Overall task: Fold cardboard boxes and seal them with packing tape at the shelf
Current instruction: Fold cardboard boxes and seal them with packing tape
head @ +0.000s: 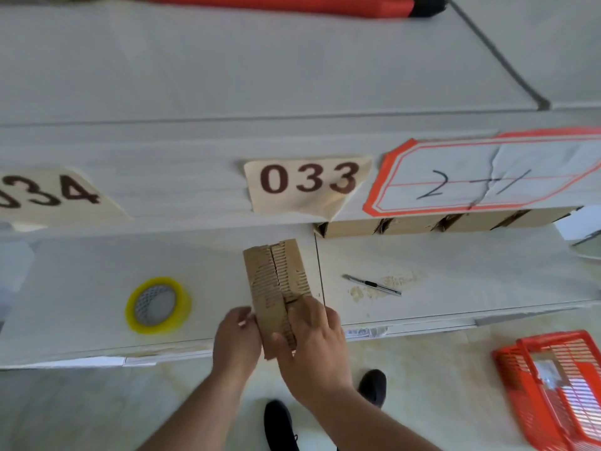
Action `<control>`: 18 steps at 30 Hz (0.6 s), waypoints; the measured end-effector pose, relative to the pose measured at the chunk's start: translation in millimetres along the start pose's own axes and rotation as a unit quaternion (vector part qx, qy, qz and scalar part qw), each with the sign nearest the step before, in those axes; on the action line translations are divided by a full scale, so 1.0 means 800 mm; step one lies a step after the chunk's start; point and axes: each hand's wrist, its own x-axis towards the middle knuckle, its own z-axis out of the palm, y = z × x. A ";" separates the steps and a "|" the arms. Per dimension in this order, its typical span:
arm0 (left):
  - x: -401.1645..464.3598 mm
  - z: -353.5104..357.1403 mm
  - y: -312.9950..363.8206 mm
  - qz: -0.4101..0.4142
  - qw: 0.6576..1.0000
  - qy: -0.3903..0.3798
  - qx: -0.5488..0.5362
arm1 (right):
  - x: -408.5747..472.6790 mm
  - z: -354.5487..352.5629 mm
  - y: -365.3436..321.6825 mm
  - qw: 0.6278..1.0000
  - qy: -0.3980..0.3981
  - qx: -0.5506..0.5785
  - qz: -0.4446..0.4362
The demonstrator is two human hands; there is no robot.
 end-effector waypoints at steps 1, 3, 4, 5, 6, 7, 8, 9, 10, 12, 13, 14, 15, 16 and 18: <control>-0.008 -0.006 0.007 0.013 0.999 0.020 -0.049 | 0.001 0.005 0.003 0.999 -0.006 0.040 0.024; -0.024 -0.012 0.022 0.049 0.994 -0.026 -0.094 | 0.006 0.009 0.016 0.982 -0.044 0.149 0.112; -0.030 -0.010 0.024 0.060 0.992 -0.070 -0.090 | 0.009 0.013 0.023 0.964 -0.064 0.208 0.153; -0.034 -0.007 0.021 0.066 0.989 -0.101 -0.087 | 0.010 0.013 0.026 0.954 -0.079 0.235 0.172; -0.033 -0.004 0.015 0.069 0.986 -0.117 -0.096 | 0.008 0.014 0.028 0.954 -0.081 0.236 0.166; -0.029 -0.002 0.009 0.062 0.981 -0.135 -0.122 | 0.003 0.012 0.027 0.964 -0.073 0.211 0.146; -0.026 -0.003 0.008 0.044 0.971 -0.163 -0.172 | -0.004 0.008 0.024 0.978 -0.057 0.164 0.112; -0.021 -0.005 0.004 0.015 0.950 -0.203 -0.238 | -0.012 0.001 0.019 0.991 -0.040 0.103 0.072; -0.017 -0.006 0.002 -0.018 0.920 -0.250 -0.301 | -0.015 -0.002 0.015 0.998 -0.028 0.044 0.031; -0.008 -0.008 -0.007 -0.049 0.886 -0.291 -0.358 | -0.020 -0.003 0.008 0.998 -0.055 -0.023 -0.019; -0.004 -0.008 -0.009 -0.055 0.895 -0.269 -0.352 | -0.021 -0.001 0.005 0.996 -0.073 -0.049 -0.034; 0.001 -0.008 -0.010 -0.067 0.914 -0.224 -0.332 | -0.020 0.004 0.004 0.993 -0.079 -0.076 -0.043; 0.006 -0.008 -0.012 -0.074 0.936 -0.177 -0.295 | -0.019 0.010 0.002 0.991 -0.080 -0.093 -0.050; 0.010 -0.007 -0.014 -0.072 0.950 -0.151 -0.265 | -0.016 0.017 0.002 0.989 -0.077 -0.110 -0.061; 0.009 -0.010 -0.012 -0.066 0.958 -0.154 -0.232 | -0.009 0.024 0.000 0.987 -0.084 -0.106 -0.086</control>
